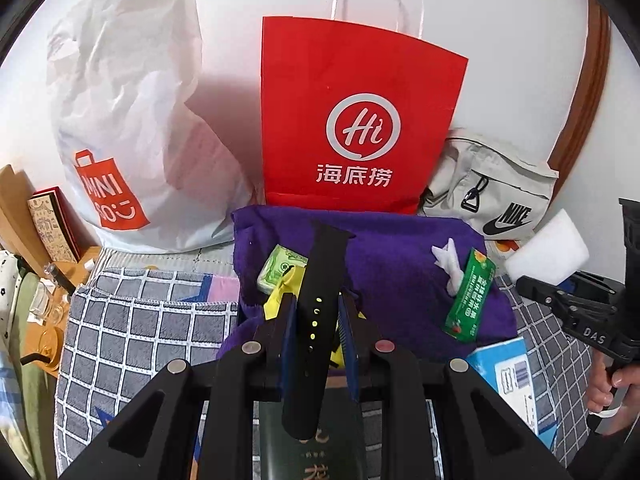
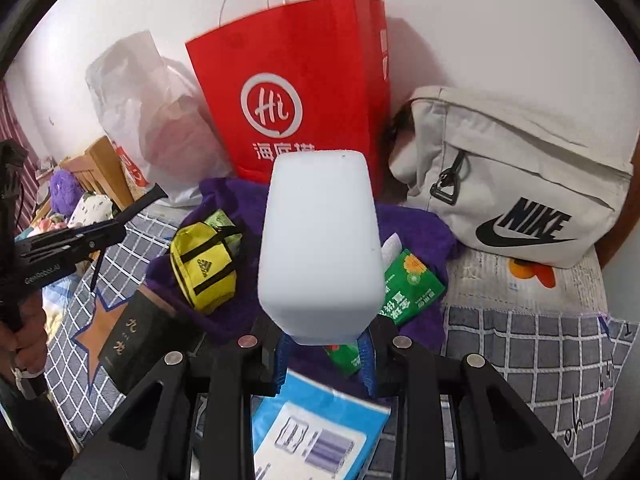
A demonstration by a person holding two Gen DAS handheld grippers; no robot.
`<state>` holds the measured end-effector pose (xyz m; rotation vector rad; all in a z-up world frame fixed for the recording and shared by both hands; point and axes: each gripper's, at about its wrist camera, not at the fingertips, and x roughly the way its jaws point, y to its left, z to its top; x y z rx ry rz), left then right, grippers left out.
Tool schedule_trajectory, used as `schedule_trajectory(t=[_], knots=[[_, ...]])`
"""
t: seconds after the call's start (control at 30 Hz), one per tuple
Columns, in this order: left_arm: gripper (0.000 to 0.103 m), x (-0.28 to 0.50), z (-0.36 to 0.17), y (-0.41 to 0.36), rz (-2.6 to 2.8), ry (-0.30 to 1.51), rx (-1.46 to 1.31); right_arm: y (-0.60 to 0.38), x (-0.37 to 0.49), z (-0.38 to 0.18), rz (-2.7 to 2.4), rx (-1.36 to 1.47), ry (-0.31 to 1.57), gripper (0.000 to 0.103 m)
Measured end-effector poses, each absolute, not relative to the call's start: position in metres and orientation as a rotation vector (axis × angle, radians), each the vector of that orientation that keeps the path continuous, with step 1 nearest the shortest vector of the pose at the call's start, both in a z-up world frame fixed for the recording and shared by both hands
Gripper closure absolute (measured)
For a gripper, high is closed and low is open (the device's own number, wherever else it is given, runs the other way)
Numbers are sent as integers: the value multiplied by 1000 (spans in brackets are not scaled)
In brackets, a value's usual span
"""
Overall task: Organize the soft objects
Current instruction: 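Carry the white block and black strap over the purple towel with both tools, then open both tools to drop the block and strap onto the towel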
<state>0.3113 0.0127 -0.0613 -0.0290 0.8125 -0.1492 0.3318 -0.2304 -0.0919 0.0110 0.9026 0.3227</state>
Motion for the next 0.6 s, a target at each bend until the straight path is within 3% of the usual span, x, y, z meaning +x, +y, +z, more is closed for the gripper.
schedule_trajectory(t=[0.6], knots=[[82, 372, -96, -15, -197, 890, -20, -220, 373, -164, 422, -49, 1101, 74]])
